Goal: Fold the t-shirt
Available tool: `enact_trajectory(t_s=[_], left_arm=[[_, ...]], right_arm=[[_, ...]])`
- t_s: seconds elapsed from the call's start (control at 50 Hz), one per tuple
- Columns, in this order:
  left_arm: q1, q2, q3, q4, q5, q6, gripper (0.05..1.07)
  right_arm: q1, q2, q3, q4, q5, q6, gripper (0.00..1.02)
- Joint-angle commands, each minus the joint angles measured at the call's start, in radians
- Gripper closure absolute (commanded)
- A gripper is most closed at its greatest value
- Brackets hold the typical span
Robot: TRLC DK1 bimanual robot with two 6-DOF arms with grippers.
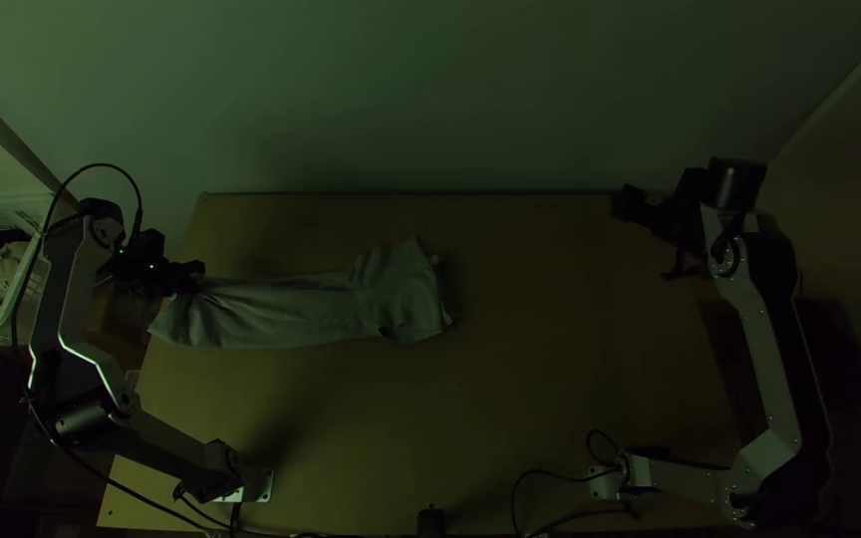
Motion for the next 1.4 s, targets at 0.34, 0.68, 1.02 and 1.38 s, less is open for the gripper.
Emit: enact_trajectory(t_s=[0.34,0.68,1.02,1.38], left_arm=[[-0.384,-0.001,0.262,-0.152,-0.064,-0.210,1.05],[-0.705,0.204,0.458,-0.166,-0.087,-0.458,1.05],[-0.875,0.437,0.676,-0.137,-0.092,-0.632,1.05],[-1.008,0.542,0.713,-0.015,-0.036,-0.741,0.44]], right_arm=[[-0.030,-0.092,-0.091,0.003,-0.005,-0.016,0.04],[-0.038,-0.115,-0.131,0.005,-0.006,-0.013,0.04],[-0.033,-0.132,-0.185,0.025,-0.006,-0.006,0.04],[0.020,-0.161,-0.295,0.091,-0.005,0.019,0.04]])
